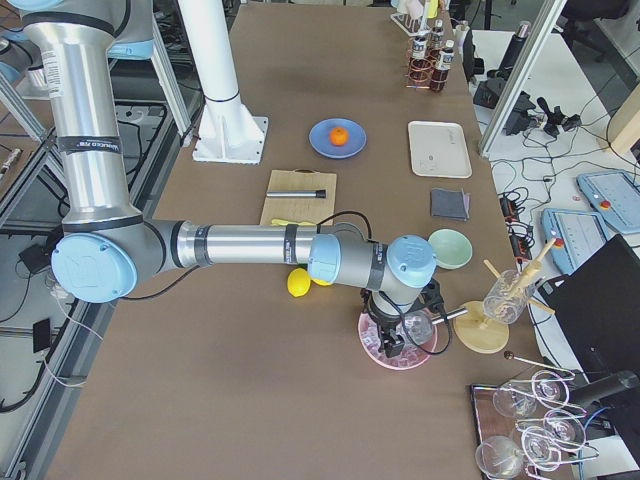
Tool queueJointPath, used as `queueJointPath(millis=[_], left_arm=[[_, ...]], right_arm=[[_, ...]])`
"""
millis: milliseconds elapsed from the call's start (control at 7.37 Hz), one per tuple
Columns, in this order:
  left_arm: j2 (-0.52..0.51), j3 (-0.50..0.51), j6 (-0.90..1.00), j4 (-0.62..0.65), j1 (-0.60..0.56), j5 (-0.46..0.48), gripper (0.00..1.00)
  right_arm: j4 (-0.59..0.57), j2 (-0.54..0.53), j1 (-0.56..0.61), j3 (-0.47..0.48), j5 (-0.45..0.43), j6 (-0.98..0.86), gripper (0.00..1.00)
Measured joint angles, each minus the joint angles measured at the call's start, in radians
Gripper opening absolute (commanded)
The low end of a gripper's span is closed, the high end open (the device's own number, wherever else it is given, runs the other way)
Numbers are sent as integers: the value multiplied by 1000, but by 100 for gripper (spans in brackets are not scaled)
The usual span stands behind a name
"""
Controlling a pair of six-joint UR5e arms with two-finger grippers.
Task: Pick orange to plate
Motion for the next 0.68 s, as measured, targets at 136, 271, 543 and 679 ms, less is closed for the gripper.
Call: queueJointPath(millis=[136, 271, 543, 679], left_arm=[[17, 12, -2, -22, -3, 1, 98], [23, 38, -2, -32, -3, 1, 98], [26, 75, -2, -38, -5, 1, 98], [27, 80, -3, -38, -5, 3, 98]], right_arm=[[0, -7, 9, 10, 3, -1, 100], [0, -12, 14, 18, 8, 1, 100], [1, -16, 16, 23, 18, 4, 100], [0, -17, 17, 24, 21, 4, 100]])
